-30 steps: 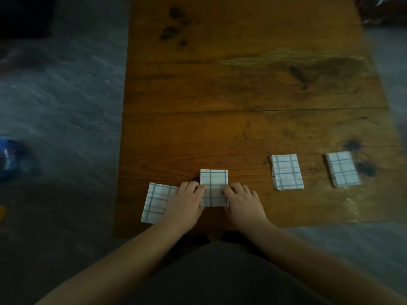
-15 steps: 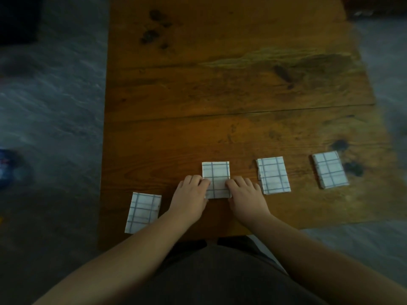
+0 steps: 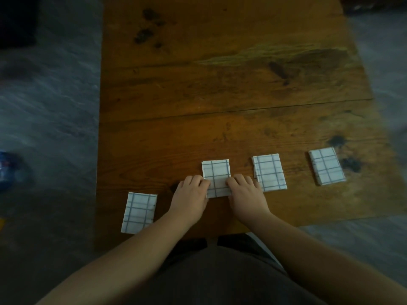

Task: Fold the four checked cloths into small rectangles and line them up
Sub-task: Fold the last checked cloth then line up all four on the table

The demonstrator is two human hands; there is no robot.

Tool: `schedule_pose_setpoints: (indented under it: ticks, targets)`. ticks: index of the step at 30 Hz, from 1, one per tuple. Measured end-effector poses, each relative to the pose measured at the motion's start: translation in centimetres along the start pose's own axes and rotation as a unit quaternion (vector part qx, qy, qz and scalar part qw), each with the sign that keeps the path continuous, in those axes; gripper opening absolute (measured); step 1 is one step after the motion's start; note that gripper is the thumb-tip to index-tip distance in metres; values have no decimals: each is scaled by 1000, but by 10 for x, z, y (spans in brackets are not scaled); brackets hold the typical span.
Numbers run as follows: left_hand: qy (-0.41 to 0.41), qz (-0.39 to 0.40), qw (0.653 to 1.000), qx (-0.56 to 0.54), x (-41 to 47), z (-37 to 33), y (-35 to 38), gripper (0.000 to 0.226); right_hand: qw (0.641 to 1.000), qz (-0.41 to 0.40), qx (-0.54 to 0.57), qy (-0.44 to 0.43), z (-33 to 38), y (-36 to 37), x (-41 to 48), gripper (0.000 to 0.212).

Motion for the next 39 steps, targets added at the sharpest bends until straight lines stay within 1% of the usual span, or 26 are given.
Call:
schedule_pose_setpoints:
  ticks: [5,9,13,16,20,24,28,31,33,36,39]
  targets:
    - [3,-1,1000,-7,-4,5,-2,50,1000,-4,-1,12,6,-3,-3,44]
    - [2,-29,999,-27,-17,20,-12,51,1000,-21,-7,3,26,-8,-7,45]
    - [-30,-57,997,-40,-43,60,-25,49,999,-13,5,-44,70,-1,-8,43]
    - [-60,-61,995,-52,-69,101,-29,45,997,5,19,-76,111,9,-6,40]
    - [-100,-51,992,-57,-107,152,-24,42,994,37,7,-104,162,29,-4,44]
    - [-117,-62,989,-70,-138,181,-17,39,991,64,-9,-121,200,49,-7,46]
    - [-122,-62,987,-83,-151,194,-11,44,989,70,-40,-121,219,63,-13,54]
    - [-105,-36,990,-83,-155,197,-3,56,989,63,-58,-118,226,67,-14,61]
    - [-88,-19,993,-74,-156,196,3,59,987,65,-81,-121,229,71,-14,68]
    - [-77,-24,994,-73,-152,194,6,54,985,68,-110,-114,227,76,-14,76]
    - [-78,-44,993,-78,-140,186,2,50,987,53,-116,-96,220,72,-11,71]
Point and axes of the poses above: each hand's wrist, its own x-axis towards the middle knuckle, its own y-axis out of the palm, z = x × y, the point moved 7 cm from there along x, towards the middle knuckle, and after that the axes turned 2 degrees about z, right-handed, at the moved point
